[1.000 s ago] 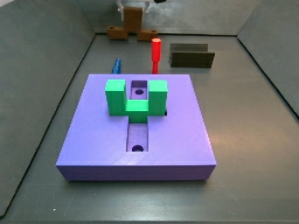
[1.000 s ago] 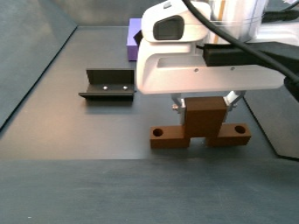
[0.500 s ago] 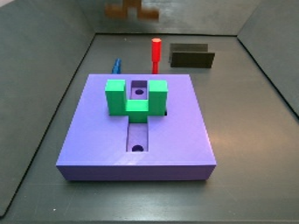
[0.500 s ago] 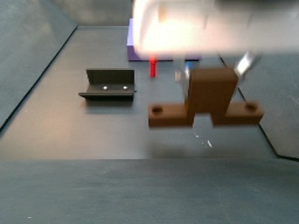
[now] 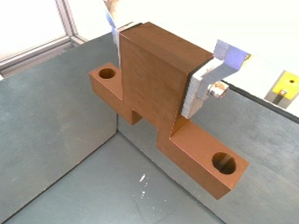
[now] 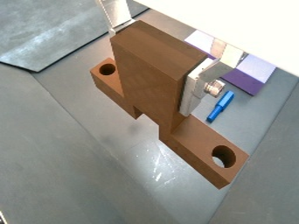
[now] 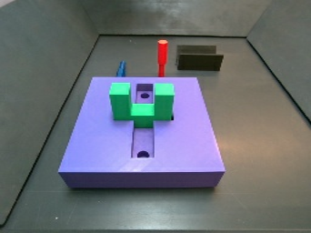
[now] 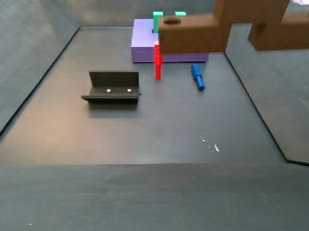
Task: Pick up the brown object. Move up. Move to above the board. Insert the brown object.
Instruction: Move to above the board.
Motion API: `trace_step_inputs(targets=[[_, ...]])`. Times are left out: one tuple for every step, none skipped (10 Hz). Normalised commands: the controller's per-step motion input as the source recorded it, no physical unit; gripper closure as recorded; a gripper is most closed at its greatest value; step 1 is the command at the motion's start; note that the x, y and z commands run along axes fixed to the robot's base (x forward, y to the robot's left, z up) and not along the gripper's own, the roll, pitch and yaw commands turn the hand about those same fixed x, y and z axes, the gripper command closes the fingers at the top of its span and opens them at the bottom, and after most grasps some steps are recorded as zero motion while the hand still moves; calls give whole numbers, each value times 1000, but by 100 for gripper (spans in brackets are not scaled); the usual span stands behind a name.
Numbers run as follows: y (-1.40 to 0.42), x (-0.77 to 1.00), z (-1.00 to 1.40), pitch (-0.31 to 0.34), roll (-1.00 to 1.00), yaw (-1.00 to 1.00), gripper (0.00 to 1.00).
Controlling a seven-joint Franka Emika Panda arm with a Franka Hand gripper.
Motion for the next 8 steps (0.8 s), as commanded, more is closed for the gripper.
trace_step_inputs(targets=[[-1400,167,139,44,-99,-17,100],[-1400,162,132,49,-93,-21,100],[-1400,155,132,9,-5,1,100],[-1400,149,135,-17,-21,7,100],[-1400,154,136,9,4,3,100],[-1400,155,136,22,0,9,100],[-1400,154,140,20,-20,8,100],[-1400,156,152,34,-10,5,100]])
